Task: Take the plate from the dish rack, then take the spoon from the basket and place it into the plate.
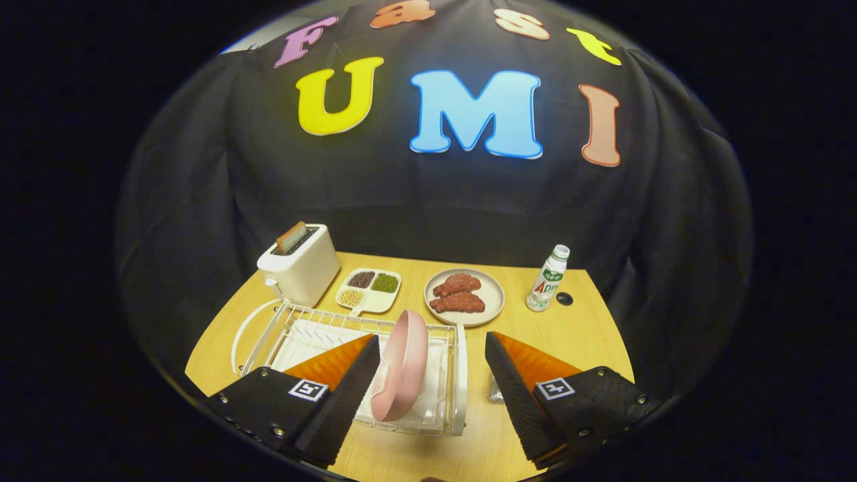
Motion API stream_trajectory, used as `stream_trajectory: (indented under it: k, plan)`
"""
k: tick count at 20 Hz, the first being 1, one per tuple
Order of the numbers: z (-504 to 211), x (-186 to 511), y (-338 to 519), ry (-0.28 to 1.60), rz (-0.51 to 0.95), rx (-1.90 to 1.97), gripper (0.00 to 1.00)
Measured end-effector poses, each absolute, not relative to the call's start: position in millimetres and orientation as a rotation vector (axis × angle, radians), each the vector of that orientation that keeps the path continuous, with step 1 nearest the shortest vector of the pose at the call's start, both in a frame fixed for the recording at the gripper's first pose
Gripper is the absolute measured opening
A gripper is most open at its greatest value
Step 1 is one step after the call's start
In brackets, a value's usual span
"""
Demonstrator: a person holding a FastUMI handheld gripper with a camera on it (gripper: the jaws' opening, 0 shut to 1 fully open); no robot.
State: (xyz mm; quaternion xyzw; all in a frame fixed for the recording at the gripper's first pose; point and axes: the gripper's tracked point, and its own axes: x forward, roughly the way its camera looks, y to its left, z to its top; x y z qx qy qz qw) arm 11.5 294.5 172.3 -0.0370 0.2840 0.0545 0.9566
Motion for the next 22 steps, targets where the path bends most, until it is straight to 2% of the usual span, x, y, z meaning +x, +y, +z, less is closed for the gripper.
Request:
stream_trajectory:
  k: [3,6,8,9,11,12,14,15,16,18,19,20,21,22]
  plan:
    - [149.5,22.4,308.6,0.689,0.076,-0.098,0.97]
    - [130.6,33.8,298.5,0.767,-0.046,-0.208,0.96]
    - [122.5,39.7,297.0,0.8,-0.116,-0.235,0.92]
    - [117.5,42.4,297.1,0.814,-0.143,-0.241,0.85]
    - [109.6,44.0,289.4,0.841,-0.209,-0.271,0.84]
    - [104.9,45.8,289.5,0.853,-0.227,-0.267,0.78]
    - [93.6,47.5,283.8,0.874,-0.269,-0.259,0.57]
    - [94.6,45.9,288.4,0.88,-0.264,-0.238,0.41]
    - [97.1,50.0,287.8,0.875,-0.266,-0.224,0.3]
    - [98.3,49.9,293.0,0.868,-0.255,-0.211,0.23]
    - [98.7,52.4,295.9,0.876,-0.251,-0.21,0.16]
    - [100.6,52.7,295.7,0.882,-0.246,-0.209,0.16]
    - [95.2,55.0,295.4,0.888,-0.251,-0.205,0.08]
    - [98.5,49.0,300.5,0.894,-0.246,-0.223,0.07]
